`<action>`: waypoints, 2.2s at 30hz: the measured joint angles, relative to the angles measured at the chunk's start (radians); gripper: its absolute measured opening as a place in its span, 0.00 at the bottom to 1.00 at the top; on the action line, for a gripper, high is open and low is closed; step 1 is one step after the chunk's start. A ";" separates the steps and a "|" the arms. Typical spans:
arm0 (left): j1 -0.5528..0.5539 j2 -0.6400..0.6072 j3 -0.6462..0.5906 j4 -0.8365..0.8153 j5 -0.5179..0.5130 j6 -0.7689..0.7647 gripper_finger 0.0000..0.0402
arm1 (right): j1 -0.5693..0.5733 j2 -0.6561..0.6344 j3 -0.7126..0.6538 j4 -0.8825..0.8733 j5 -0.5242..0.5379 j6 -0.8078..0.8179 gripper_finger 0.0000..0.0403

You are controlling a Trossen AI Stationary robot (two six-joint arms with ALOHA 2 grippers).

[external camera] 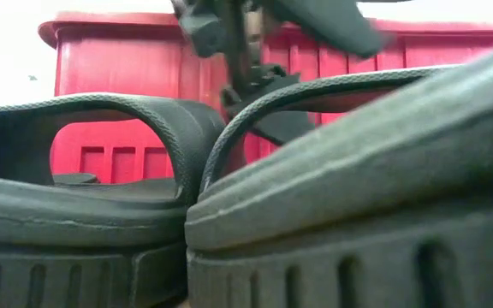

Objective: Pick and place slides into bin
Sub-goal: Put the black slide into the red bin

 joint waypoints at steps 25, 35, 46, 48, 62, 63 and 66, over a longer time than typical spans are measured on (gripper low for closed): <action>-0.011 0.034 0.037 0.182 0.237 -0.022 0.04 | 0.000 -0.001 0.000 0.008 0.002 -0.032 0.00; -0.028 -0.122 0.073 0.253 0.350 -0.057 0.01 | 0.000 -0.004 0.000 0.021 0.002 -0.068 0.00; -0.173 -0.473 0.073 0.079 -0.142 -0.018 0.00 | 0.000 -0.004 0.000 0.020 0.002 -0.089 0.00; -0.205 -0.532 0.073 0.094 -0.255 0.021 0.00 | 0.000 -0.004 0.000 0.024 0.004 -0.086 0.00; -0.308 -0.717 0.074 -0.244 -0.413 0.043 0.00 | 0.000 0.002 0.000 0.014 0.103 -0.109 0.00; -0.298 -0.729 0.074 -0.302 -0.404 0.014 0.00 | 0.000 0.005 0.000 0.014 0.118 -0.109 0.00; -0.260 -0.765 0.072 -0.415 -0.390 -0.002 0.00 | 0.000 0.015 0.000 0.015 0.140 -0.109 0.00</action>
